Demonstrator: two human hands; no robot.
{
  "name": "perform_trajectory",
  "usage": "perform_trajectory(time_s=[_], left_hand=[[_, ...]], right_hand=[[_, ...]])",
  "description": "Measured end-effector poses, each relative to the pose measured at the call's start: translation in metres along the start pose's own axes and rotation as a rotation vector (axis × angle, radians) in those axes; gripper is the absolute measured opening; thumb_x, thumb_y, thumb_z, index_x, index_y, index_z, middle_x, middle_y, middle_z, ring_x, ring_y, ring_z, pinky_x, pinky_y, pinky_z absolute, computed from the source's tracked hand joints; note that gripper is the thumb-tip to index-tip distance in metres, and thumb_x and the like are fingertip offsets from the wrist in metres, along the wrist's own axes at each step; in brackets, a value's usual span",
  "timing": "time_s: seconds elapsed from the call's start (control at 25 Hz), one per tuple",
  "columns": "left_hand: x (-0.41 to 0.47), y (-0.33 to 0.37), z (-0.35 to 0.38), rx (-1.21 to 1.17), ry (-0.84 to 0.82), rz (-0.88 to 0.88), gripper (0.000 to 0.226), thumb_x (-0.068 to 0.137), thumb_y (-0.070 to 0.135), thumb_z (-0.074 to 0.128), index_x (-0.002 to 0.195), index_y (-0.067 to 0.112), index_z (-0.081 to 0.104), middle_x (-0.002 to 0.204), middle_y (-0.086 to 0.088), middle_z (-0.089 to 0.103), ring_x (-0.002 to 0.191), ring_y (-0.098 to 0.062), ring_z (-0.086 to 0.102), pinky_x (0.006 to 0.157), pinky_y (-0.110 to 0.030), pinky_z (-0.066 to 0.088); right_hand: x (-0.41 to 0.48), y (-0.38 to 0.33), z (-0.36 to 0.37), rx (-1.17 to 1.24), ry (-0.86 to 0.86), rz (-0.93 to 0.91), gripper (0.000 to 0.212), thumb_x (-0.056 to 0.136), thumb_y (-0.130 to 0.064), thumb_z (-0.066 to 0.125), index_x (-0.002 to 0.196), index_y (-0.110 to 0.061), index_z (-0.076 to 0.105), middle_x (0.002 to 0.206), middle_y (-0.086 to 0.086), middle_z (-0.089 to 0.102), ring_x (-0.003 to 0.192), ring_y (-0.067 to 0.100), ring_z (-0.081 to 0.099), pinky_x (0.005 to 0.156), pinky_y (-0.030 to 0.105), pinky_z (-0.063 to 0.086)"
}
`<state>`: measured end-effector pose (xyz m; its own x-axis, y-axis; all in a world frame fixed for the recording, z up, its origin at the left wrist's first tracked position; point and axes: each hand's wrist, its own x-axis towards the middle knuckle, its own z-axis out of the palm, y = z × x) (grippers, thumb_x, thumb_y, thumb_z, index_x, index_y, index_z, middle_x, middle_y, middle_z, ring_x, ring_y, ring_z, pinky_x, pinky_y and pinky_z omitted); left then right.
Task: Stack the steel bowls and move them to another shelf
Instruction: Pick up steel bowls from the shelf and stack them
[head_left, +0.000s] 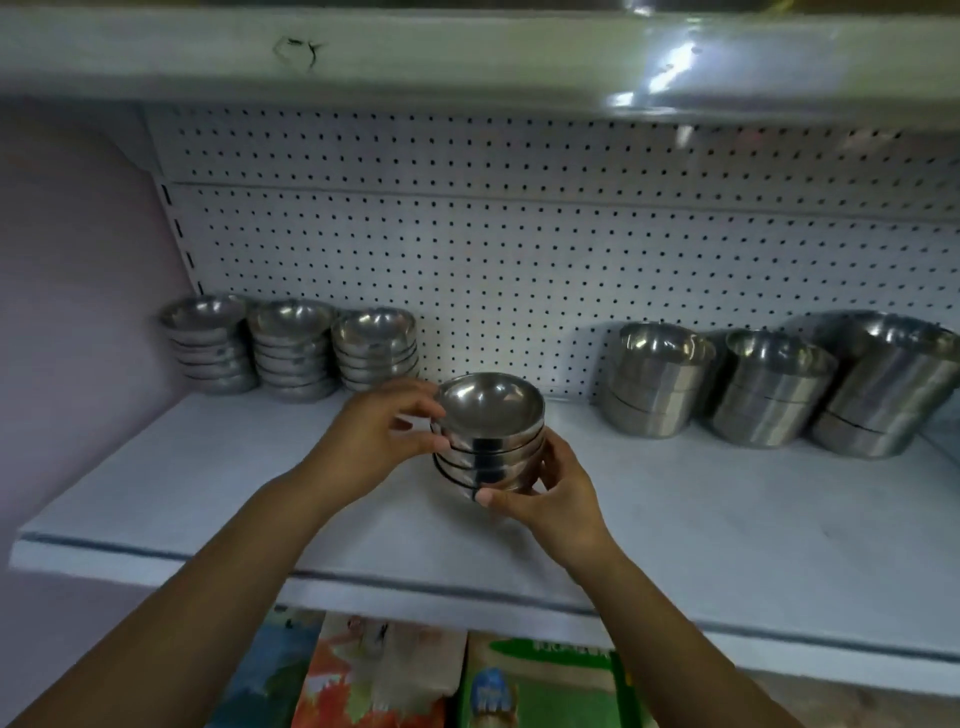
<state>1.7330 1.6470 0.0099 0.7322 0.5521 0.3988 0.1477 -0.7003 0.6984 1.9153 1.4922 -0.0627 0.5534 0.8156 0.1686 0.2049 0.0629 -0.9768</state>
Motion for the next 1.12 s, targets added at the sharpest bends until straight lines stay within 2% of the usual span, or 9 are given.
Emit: perform_trajectory(time_s=[0.16, 0.24, 0.32, 0.4, 0.48, 0.64, 0.76, 0.88, 1.12], left_hand=[[0.05, -0.045, -0.004, 0.214, -0.026, 0.102, 0.02, 0.082, 0.028, 0.084, 0.1, 0.032, 0.074, 0.135, 0.018, 0.057, 0.126, 0.006, 0.05, 0.106, -0.02, 0.039], [0.069, -0.062, -0.003, 0.373, 0.009, 0.21, 0.025, 0.085, 0.035, 0.08, 0.105, 0.02, 0.078, 0.136, 0.003, 0.06, 0.127, -0.011, 0.053, 0.105, -0.031, 0.041], [0.085, -0.076, -0.001, 0.496, 0.044, 0.309, 0.036, 0.084, 0.046, 0.07, 0.101, 0.016, 0.079, 0.126, -0.003, 0.066, 0.116, -0.019, 0.058, 0.096, -0.037, 0.046], [0.098, -0.089, -0.002, 0.568, 0.063, 0.357, 0.038, 0.085, 0.051, 0.061, 0.097, 0.019, 0.079, 0.114, -0.001, 0.066, 0.106, -0.016, 0.055, 0.089, -0.035, 0.045], [0.108, -0.098, -0.002, 0.609, 0.089, 0.398, 0.034, 0.085, 0.05, 0.06, 0.095, 0.023, 0.077, 0.105, 0.002, 0.064, 0.101, -0.015, 0.051, 0.085, -0.033, 0.041], [0.124, -0.104, -0.005, 0.69, 0.104, 0.466, 0.02, 0.075, 0.033, 0.084, 0.09, 0.021, 0.078, 0.097, 0.003, 0.064, 0.094, -0.019, 0.052, 0.081, -0.036, 0.041], [0.133, -0.105, -0.007, 0.708, 0.106, 0.464, 0.02, 0.07, 0.027, 0.09, 0.085, 0.02, 0.079, 0.092, 0.002, 0.063, 0.091, -0.019, 0.051, 0.081, -0.039, 0.04], [0.136, -0.104, -0.008, 0.706, 0.085, 0.438, 0.017, 0.071, 0.023, 0.091, 0.082, 0.018, 0.079, 0.084, -0.001, 0.062, 0.083, -0.028, 0.059, 0.075, -0.04, 0.045], [0.138, -0.104, -0.006, 0.743, 0.078, 0.424, 0.014, 0.074, 0.027, 0.086, 0.084, 0.019, 0.08, 0.083, 0.0, 0.065, 0.083, -0.029, 0.062, 0.077, -0.032, 0.027]], right_hand=[[0.048, 0.014, 0.01, 0.018, 0.044, 0.01, 0.091, 0.058, -0.022, 0.102, 0.136, -0.034, 0.057, 0.126, -0.015, 0.069, 0.116, 0.001, 0.065, 0.096, 0.023, 0.057], [0.067, 0.02, 0.019, 0.038, 0.089, 0.011, 0.085, 0.058, -0.021, 0.102, 0.131, -0.035, 0.06, 0.122, -0.014, 0.071, 0.112, 0.002, 0.068, 0.093, 0.026, 0.059], [0.082, 0.027, 0.029, 0.069, 0.139, 0.023, 0.08, 0.059, -0.017, 0.101, 0.126, -0.036, 0.062, 0.118, -0.013, 0.073, 0.106, -0.001, 0.07, 0.086, 0.022, 0.059], [0.096, 0.032, 0.037, 0.087, 0.173, 0.037, 0.082, 0.06, -0.012, 0.1, 0.129, -0.034, 0.06, 0.119, -0.013, 0.072, 0.104, -0.005, 0.069, 0.082, 0.017, 0.058], [0.108, 0.036, 0.043, 0.086, 0.194, 0.047, 0.089, 0.058, -0.015, 0.101, 0.133, -0.033, 0.057, 0.12, -0.015, 0.07, 0.104, -0.005, 0.069, 0.087, 0.021, 0.06], [0.13, 0.034, 0.052, -0.001, 0.182, 0.055, 0.093, 0.06, -0.02, 0.1, 0.136, -0.034, 0.047, 0.117, -0.017, 0.066, 0.104, 0.003, 0.069, 0.091, 0.026, 0.059], [0.145, 0.032, 0.059, -0.05, 0.176, 0.043, 0.09, 0.062, -0.005, 0.098, 0.129, -0.029, 0.042, 0.12, -0.006, 0.064, 0.102, 0.005, 0.067, 0.079, 0.016, 0.057], [0.156, 0.031, 0.06, -0.088, 0.162, 0.05, 0.084, 0.064, -0.002, 0.097, 0.121, -0.027, 0.04, 0.107, -0.015, 0.06, 0.09, -0.004, 0.061, 0.066, 0.001, 0.048], [0.165, 0.034, 0.056, -0.179, 0.122, 0.088, 0.085, 0.063, -0.013, 0.099, 0.119, -0.029, 0.038, 0.102, -0.023, 0.055, 0.087, -0.01, 0.055, 0.063, -0.002, 0.044]])
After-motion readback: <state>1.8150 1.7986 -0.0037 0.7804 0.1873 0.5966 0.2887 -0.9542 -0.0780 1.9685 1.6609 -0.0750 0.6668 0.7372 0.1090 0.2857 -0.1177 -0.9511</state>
